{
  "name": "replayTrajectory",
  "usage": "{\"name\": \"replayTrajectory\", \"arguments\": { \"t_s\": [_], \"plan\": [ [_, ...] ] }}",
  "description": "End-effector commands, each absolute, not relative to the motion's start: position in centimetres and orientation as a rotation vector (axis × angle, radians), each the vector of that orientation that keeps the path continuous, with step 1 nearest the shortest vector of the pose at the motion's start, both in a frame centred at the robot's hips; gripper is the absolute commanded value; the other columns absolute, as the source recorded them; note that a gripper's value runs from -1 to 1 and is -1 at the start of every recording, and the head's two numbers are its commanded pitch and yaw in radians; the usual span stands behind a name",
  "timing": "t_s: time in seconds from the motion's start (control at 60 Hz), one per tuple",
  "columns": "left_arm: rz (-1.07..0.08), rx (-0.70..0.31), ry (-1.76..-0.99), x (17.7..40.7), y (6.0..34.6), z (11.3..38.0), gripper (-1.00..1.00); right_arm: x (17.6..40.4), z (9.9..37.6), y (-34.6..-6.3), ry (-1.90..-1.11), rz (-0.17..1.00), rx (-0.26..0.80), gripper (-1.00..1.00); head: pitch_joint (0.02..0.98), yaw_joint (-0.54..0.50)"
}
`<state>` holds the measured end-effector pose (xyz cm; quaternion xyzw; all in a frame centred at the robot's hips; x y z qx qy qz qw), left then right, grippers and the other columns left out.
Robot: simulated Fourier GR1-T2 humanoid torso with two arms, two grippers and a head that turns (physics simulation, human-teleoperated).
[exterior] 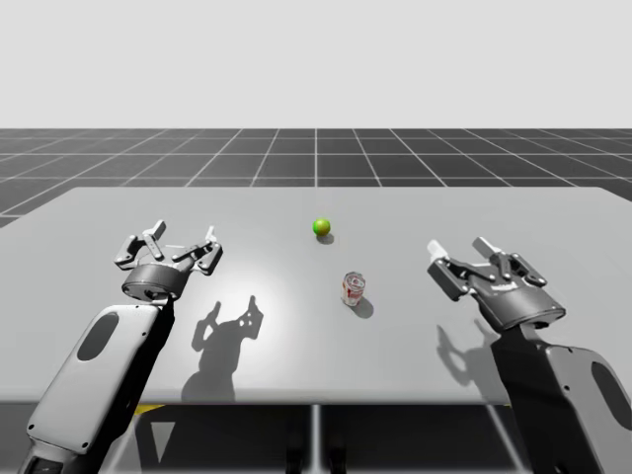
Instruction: Watch the red light. When it turns green, pick up the object.
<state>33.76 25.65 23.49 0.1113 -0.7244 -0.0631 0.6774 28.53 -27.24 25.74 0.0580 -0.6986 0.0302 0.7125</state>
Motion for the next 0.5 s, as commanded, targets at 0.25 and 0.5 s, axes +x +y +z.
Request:
{"name": "replayTrajectory", "arguments": {
  "t_s": [0.25,0.5],
  "plan": [
    [-0.14,0.247,-1.624,33.9,25.7,23.4,-1.0,25.7,23.8,-23.6,-1.399,0.419,0.453,-1.0,0.791,-0.14],
    [-0.139,0.247,-1.621,33.9,25.8,23.4,-1.0,25.6,20.0,-22.3,-1.33,0.465,0.496,-1.0,0.794,-0.14]
  ]
}}
